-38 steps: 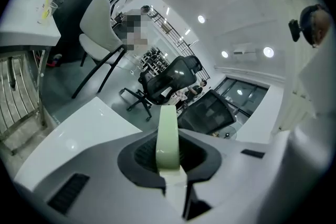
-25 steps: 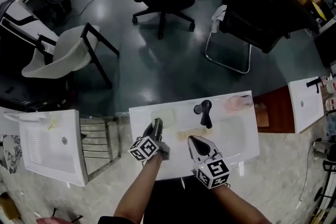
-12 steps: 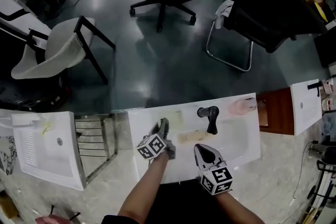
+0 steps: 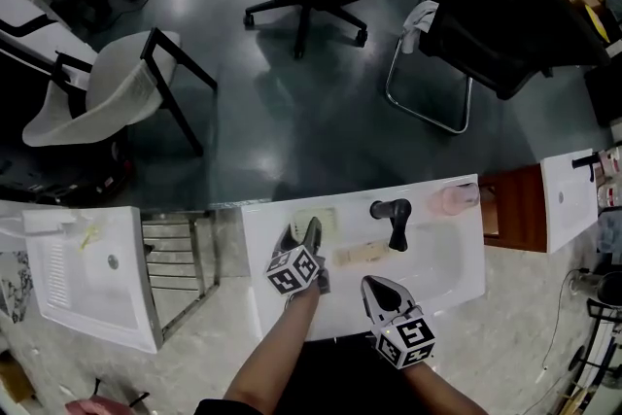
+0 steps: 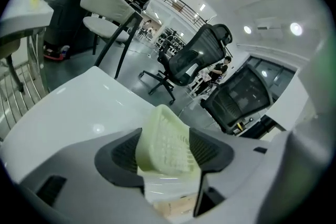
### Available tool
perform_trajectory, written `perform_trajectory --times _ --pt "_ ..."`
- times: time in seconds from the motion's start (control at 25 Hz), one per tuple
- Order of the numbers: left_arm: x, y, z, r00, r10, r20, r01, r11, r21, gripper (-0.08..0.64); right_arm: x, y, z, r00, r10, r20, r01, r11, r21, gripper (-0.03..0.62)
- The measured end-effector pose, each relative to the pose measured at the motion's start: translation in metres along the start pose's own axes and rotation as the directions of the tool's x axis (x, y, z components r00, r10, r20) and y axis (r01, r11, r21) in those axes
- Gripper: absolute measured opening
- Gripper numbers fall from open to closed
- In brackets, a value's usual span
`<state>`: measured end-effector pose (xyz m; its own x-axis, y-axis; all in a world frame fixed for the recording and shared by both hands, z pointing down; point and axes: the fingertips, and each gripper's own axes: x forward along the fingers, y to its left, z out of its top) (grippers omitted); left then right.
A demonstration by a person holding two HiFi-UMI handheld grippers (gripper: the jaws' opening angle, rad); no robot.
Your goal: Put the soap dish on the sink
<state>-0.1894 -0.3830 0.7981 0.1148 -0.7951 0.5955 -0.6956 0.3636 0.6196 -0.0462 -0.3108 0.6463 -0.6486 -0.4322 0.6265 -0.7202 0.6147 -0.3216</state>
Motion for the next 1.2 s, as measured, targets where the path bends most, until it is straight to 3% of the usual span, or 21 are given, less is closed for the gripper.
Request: perform_trajectory --times 0.28,0.52,0.96,1.2 --pt "0.002 0.002 0.003 0.997 0.080 -0.014 -0.077 0.986 0.146 0.301 -0.008 0.018 0.004 0.994 0.092 0.064 -0.091 0.996 -0.017 -0.003" --pt "0.003 0.005 0.000 0.992 0.121 -0.041 -0.110 0.969 0.221 0.318 -0.011 0.017 0.008 0.993 0.091 0.074 -0.089 0.995 -0.033 -0.003" --pt "-0.009 0.006 -0.001 0.992 0.120 -0.045 -0.105 0.959 0.262 0.330 -0.023 0.014 0.003 0.995 0.069 0.073 -0.067 0.998 -0.021 -0.003" --pt "-0.029 -0.005 0.004 0.995 0.097 -0.029 -0.082 0.942 0.326 0.330 -0.036 0.007 0.010 0.993 0.060 0.098 -0.057 0.998 -0.033 -0.003"
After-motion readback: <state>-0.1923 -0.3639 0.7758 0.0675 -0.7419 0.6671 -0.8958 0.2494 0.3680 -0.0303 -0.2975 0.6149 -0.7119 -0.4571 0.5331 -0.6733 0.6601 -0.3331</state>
